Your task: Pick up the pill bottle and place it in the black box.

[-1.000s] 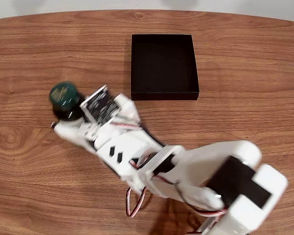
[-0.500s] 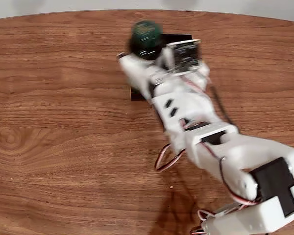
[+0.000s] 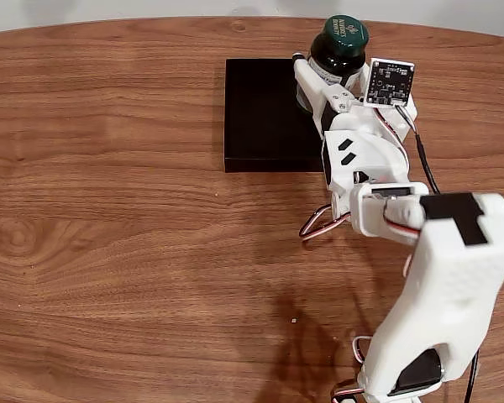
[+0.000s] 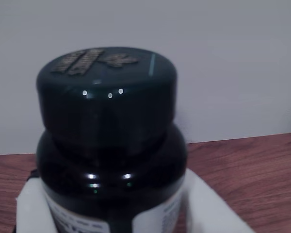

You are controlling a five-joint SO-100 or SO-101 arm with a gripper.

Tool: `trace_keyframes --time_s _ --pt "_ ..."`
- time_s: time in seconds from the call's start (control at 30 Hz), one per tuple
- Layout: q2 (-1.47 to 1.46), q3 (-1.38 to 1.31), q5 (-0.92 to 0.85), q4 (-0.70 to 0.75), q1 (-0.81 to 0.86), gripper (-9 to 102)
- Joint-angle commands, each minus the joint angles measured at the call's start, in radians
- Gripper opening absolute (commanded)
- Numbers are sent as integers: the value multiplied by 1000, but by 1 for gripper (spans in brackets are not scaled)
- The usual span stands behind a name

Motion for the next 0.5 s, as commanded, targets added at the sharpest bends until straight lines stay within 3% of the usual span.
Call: trace_keyframes --time_s 0.0,0.47 --pt "-31 -153 5 -67 21 11" --pt "-186 -244 48 -57 -48 12"
